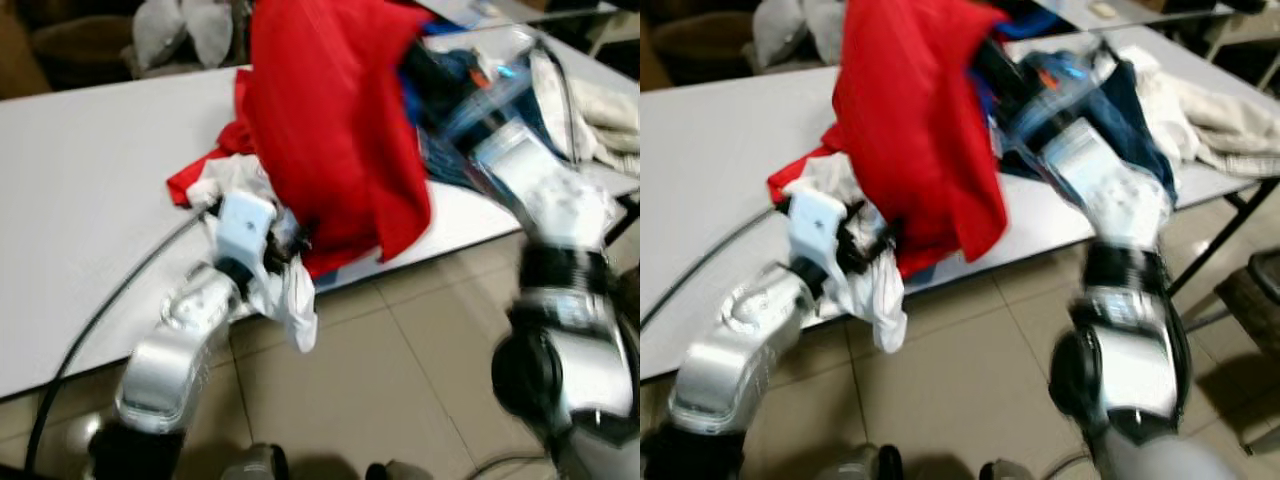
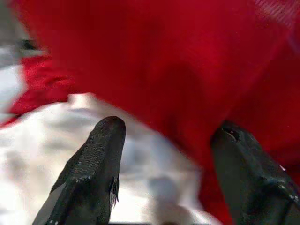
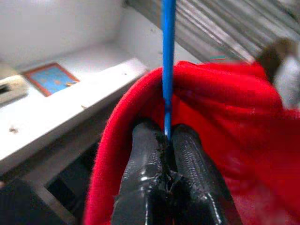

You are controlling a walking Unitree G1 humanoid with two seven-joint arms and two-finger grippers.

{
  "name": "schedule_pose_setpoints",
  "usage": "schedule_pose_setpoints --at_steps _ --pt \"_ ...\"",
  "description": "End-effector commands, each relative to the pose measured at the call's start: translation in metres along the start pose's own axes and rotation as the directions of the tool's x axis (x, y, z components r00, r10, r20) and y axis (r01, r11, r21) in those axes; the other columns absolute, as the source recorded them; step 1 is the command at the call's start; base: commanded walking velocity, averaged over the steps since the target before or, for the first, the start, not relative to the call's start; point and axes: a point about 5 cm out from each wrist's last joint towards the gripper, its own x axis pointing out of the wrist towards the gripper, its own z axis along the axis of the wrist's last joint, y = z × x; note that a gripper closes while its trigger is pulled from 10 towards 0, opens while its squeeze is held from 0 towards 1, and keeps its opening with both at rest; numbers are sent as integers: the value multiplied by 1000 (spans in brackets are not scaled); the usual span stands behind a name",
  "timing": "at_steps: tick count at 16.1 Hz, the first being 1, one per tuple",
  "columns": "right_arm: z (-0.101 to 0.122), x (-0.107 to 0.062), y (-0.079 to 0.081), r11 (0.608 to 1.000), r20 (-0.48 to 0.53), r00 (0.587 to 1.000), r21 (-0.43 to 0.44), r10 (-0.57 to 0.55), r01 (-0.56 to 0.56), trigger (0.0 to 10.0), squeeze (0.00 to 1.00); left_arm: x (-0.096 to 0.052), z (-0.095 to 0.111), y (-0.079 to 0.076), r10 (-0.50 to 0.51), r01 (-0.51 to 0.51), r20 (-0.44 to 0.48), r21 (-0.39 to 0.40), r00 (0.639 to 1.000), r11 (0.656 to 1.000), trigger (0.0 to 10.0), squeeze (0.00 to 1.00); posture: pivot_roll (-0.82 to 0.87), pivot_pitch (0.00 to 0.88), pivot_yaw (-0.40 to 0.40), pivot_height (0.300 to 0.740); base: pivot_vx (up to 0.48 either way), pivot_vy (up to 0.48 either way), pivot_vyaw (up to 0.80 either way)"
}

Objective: Hang hanger

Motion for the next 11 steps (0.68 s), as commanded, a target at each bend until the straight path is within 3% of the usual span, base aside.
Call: schedule_pose_setpoints --at_steps 1,4,5,6,9,11 --pt "39 23 40 985 145 975 -61 167 -159 10000 0 -4 -4 32 138 -137 -26 58 990 989 10000 0 -82 56 56 740 0 0 0" --pt "77 26 54 982 304 934 -94 186 -165 10000 0 -7 -4 55 217 -213 -25 106 976 971 10000 0 -81 54 49 740 0 0 0" --pt "88 19 54 982 346 922 -128 172 -136 10000 0 -10 -5 64 245 -240 -26 126 969 963 10000 0 -86 56 50 740 0 0 0" --pt "83 5 40 981 320 940 -185 119 -61 10000 0 -11 -5 62 230 -226 -19 121 973 967 10000 0 -89 58 47 740 0 0 0" --pt "62 -21 11 976 247 969 -205 -16 69 10000 0 -11 -9 46 188 -186 -23 94 982 978 10000 0 -89 60 41 740 0 0 0" --pt "50 -33 8 969 191 981 -234 -34 79 10000 0 -12 -12 41 186 -185 -25 47 982 982 10000 0 -90 60 40 740 0 0 0"
